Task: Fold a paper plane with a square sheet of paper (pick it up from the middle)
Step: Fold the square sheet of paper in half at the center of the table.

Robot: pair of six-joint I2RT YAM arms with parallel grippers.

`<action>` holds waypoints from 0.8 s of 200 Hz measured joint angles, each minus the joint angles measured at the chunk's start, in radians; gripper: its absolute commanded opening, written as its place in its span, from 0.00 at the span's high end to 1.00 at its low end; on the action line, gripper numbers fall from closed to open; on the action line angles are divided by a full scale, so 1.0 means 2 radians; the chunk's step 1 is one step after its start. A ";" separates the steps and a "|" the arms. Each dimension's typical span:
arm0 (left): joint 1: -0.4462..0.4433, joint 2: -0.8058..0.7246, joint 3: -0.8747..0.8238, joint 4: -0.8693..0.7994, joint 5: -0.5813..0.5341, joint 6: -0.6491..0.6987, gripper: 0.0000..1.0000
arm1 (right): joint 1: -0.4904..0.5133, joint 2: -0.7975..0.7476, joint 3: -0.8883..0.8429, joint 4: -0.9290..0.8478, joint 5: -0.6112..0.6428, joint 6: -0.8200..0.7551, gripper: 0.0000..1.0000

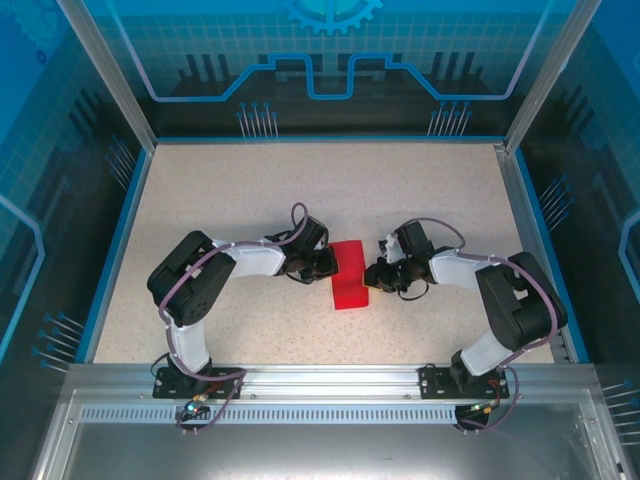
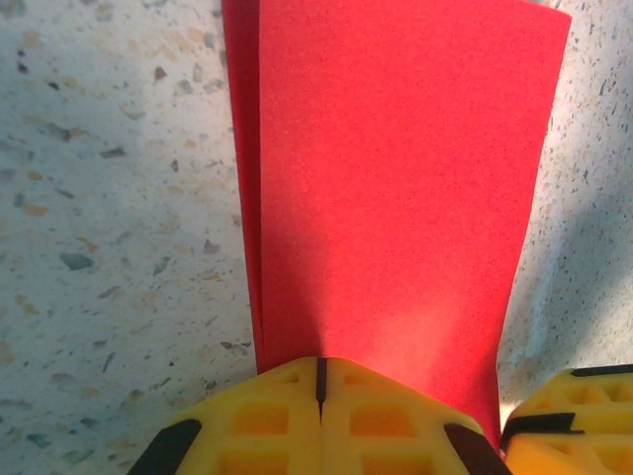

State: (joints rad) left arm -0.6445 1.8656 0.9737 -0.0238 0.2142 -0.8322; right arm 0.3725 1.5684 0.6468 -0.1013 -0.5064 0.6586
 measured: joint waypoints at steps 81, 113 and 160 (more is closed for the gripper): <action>0.000 0.000 0.000 0.000 0.000 0.000 1.00 | -0.001 -0.037 -0.068 0.076 -0.023 0.046 0.79; 0.000 0.000 0.000 0.000 0.000 0.000 1.00 | -0.001 -0.037 -0.078 0.092 -0.031 0.053 0.79; 0.000 0.000 0.000 0.001 0.000 0.000 1.00 | -0.001 -0.037 -0.083 0.097 -0.037 0.052 0.79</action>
State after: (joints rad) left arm -0.6445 1.8656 0.9733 -0.0227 0.2138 -0.8322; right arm 0.3714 1.4948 0.4808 0.0937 -0.5812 0.7635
